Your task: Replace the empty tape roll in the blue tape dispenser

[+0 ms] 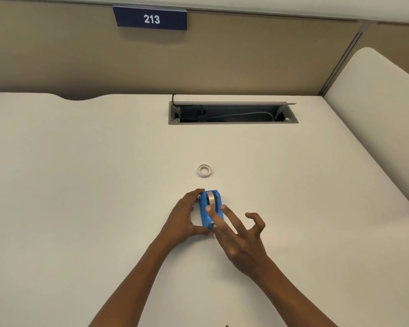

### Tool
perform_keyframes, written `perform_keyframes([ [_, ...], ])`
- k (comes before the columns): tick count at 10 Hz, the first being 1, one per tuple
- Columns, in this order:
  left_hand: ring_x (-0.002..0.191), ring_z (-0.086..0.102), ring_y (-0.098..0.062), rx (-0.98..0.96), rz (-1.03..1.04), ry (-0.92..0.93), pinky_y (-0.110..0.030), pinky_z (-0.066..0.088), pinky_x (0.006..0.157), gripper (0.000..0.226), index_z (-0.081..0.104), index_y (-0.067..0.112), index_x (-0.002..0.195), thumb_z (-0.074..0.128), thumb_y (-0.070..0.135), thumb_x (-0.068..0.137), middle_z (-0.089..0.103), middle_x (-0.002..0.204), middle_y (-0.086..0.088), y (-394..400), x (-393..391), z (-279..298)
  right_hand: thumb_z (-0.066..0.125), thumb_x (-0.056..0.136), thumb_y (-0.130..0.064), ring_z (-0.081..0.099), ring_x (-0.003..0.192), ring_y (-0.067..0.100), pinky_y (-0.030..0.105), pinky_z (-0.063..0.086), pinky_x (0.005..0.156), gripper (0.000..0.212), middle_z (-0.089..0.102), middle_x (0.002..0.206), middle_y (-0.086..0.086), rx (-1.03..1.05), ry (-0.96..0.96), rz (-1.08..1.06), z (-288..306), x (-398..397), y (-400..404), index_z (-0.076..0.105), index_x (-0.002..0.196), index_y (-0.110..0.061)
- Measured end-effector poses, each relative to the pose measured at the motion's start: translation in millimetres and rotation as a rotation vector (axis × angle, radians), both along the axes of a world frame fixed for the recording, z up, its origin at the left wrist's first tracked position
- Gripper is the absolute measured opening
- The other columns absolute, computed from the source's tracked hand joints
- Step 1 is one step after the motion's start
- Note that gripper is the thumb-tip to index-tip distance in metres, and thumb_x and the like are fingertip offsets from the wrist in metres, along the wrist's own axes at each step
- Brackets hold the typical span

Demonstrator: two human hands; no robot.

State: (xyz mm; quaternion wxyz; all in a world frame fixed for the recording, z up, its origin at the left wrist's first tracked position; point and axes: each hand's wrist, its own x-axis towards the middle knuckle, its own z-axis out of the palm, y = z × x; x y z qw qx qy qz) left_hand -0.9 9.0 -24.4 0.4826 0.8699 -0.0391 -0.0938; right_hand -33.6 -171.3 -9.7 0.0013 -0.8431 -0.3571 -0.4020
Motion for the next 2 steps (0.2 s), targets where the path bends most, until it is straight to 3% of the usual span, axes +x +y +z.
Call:
perform_keyframes([
  [1, 0.122, 0.043, -0.011, 0.046, -0.014, -0.010, -0.032, 0.042, 0.102, 0.106, 0.028, 0.032, 0.138, 0.086, 0.042, 0.051, 0.040, 0.142, 0.008, -0.1, -0.2, 3.7, 0.066, 0.079, -0.007, 0.047, 0.128, 0.017, 0.044, 0.029, 0.087, 0.014, 0.051, 0.138, -0.003, -0.041, 0.002, 0.020, -2.6, -0.4, -4.1, 0.061, 0.079, -0.020],
  [2, 0.128, 0.038, -0.012, 0.071, -0.057, 0.012, -0.030, 0.037, 0.105, 0.109, 0.021, 0.030, 0.141, 0.086, 0.040, 0.053, 0.032, 0.147, 0.008, -0.7, -0.1, 9.1, 0.064, 0.082, -0.009, 0.045, 0.129, 0.019, 0.044, 0.029, 0.087, 0.011, 0.055, 0.137, -0.002, -0.083, 0.045, 0.059, -0.8, 0.5, -9.0, 0.062, 0.081, -0.020],
])
